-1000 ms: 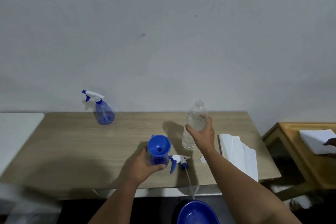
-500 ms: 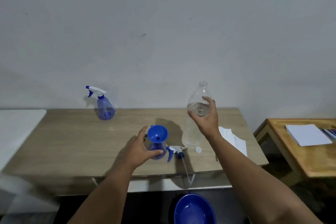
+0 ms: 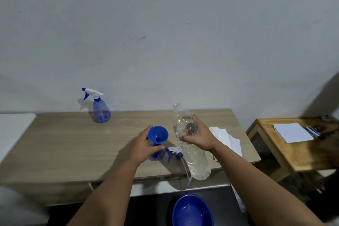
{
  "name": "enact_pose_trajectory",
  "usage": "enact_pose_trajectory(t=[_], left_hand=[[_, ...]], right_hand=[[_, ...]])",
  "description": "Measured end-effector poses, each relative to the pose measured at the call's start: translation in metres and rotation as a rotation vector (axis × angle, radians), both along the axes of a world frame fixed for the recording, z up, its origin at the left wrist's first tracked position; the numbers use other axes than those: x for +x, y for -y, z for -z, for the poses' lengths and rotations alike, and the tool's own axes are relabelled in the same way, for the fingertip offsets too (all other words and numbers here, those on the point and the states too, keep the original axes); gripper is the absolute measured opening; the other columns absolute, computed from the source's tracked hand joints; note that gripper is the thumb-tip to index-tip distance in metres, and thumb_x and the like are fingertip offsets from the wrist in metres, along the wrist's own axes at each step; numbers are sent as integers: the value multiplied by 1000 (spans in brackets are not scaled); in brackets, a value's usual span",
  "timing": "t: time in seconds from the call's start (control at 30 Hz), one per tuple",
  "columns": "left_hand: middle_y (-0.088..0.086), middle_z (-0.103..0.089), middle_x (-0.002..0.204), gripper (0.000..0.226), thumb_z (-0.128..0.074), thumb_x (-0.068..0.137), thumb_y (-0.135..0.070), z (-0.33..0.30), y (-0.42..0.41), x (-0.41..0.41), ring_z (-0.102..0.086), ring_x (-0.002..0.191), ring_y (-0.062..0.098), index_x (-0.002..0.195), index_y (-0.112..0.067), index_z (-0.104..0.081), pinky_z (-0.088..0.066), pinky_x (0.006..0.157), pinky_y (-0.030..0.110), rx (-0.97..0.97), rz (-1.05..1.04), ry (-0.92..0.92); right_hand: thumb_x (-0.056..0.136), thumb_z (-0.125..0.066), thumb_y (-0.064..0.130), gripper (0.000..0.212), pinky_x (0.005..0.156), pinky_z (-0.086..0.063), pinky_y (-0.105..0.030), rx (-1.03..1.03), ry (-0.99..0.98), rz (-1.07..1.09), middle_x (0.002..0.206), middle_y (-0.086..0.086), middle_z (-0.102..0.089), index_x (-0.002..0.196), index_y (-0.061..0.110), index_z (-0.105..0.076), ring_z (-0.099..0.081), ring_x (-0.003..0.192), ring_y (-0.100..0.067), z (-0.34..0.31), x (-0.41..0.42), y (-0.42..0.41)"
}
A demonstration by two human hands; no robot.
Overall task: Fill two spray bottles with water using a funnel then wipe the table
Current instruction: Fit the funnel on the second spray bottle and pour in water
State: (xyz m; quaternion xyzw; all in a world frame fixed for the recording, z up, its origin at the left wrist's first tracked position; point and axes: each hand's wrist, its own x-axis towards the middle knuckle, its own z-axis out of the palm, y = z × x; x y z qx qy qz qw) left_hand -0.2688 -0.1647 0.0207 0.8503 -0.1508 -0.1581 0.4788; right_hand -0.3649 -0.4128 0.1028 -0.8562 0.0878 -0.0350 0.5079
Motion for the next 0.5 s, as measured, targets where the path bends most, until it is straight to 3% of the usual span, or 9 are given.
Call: enact_pose_trajectory(t=[0.1, 0.23, 0.4, 0.5], left_hand=[[-14, -60, 140, 116, -90, 52, -64, 1, 0, 3, -56, 127, 9, 152, -36, -38, -47, 108, 36, 10, 7, -7], [-14, -62, 135, 116, -91, 55, -60, -2, 0, 6, -58, 124, 8, 154, -33, -37, -47, 104, 30, 18, 29, -3], [-12, -64, 135, 112, -89, 57, -61, 0, -2, 8, -59, 126, 11, 153, -32, -41, -49, 104, 33, 28, 16, 3], [-18, -67, 129, 112, -83, 50, -72, 4, -4, 10, -60, 124, 5, 150, -36, -45, -51, 104, 35, 7, 13, 2]], right_hand=[[73, -91, 16, 69, 80, -64, -31, -43, -77, -35, 110, 5, -70, 130, 34, -56, -74, 95, -10, 7, -7, -3], [66, -92, 27, 73, 93, -62, -38, -92, -155, -48, 114, 6, -73, 129, 35, -56, -74, 100, -8, 21, -13, -2], [70, -93, 26, 72, 91, -58, -29, -136, -221, -70, 114, 8, -73, 130, 35, -55, -73, 100, -7, 29, -19, -2], [68, -93, 31, 70, 92, -59, -31, -157, -243, -77, 113, 10, -74, 127, 36, -57, -73, 99, -5, 32, -20, -3]])
